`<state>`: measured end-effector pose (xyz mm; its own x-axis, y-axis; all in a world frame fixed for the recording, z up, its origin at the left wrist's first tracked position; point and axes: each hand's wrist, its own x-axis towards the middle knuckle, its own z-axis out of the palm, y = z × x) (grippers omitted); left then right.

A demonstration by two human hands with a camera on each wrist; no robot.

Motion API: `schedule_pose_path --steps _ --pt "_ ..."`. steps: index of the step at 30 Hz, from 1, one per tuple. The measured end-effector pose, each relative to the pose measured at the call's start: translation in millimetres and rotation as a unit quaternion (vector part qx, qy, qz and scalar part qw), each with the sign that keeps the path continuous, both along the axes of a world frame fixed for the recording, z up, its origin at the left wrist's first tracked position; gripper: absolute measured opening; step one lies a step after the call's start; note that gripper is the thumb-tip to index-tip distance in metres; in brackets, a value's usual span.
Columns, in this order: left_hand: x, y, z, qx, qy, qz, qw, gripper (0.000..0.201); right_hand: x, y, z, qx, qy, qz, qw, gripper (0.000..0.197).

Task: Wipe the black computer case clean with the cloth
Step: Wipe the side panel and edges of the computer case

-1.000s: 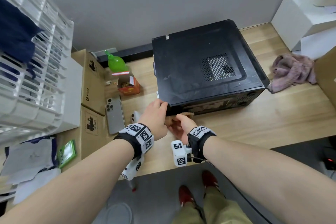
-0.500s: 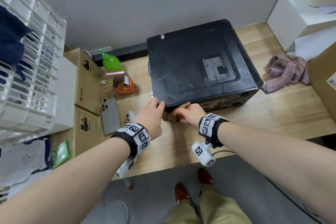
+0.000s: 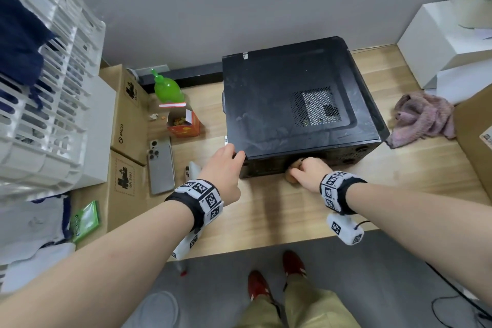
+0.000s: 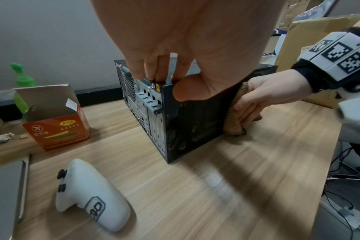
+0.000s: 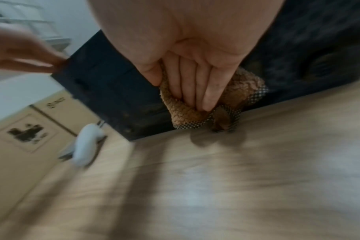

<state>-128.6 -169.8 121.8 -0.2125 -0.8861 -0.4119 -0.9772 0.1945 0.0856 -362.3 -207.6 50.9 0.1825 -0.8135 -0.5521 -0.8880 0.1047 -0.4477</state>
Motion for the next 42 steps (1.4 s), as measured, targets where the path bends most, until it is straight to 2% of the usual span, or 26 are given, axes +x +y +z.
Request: schedule_pose_path --steps 2,5,8,11,16,19,22,25,28,30,35,39,42 --pt "0.4 0.1 -3.2 0.004 0.000 0.004 1.000 0.056 42.3 3.6 -4.4 0.002 -0.039 0.057 0.998 0.027" --pt "-1.5 0.1 -1.9 0.007 -0.006 -0.004 1.000 0.057 99.6 11.7 -4.5 -0.007 -0.082 0.112 0.990 0.025" --pt "-3.7 0.4 4.8 0.008 -0.023 -0.008 1.000 0.060 116.3 12.5 -7.9 -0.027 -0.069 0.129 0.989 0.022" --pt "-3.4 1.5 7.2 0.003 -0.027 0.000 1.000 0.063 86.6 7.3 -22.6 -0.003 -0.042 0.080 0.996 0.029" --pt "1.2 1.8 -2.3 0.001 0.007 0.005 1.000 0.066 0.3 -0.4 -39.9 -0.026 0.050 0.036 0.998 0.039" --pt "1.1 2.8 -4.4 0.001 0.010 0.013 1.000 0.066 -12.7 -1.7 -39.7 -0.022 0.052 0.032 0.998 0.040" --pt "2.3 3.5 -3.5 0.009 0.024 0.023 0.999 0.071 15.3 4.7 -32.9 -0.035 0.032 0.078 0.996 0.037" --pt "5.3 5.7 1.4 0.028 0.049 0.034 0.998 0.080 71.2 13.9 -26.2 -0.040 -0.009 0.151 0.988 0.031" --pt "6.8 6.0 8.2 0.050 0.063 0.040 0.996 0.084 120.8 16.8 -19.4 -0.037 -0.044 0.166 0.984 0.030" --pt "6.2 5.6 10.0 0.051 0.064 0.039 0.996 0.084 132.6 14.8 -18.6 -0.034 -0.042 0.166 0.985 0.030" --pt "0.6 3.7 2.7 0.020 0.021 0.021 0.999 0.078 88.6 5.4 -25.9 -0.014 -0.022 0.152 0.988 0.032" --pt "-13.9 3.9 0.8 -0.024 -0.029 0.023 0.999 0.054 6.6 -2.7 -29.9 -0.020 0.046 0.089 0.995 0.030" --pt "-23.2 6.1 -2.7 -0.049 -0.046 0.028 0.997 0.048 -55.9 -7.8 -28.0 -0.037 0.093 0.037 0.994 0.032"
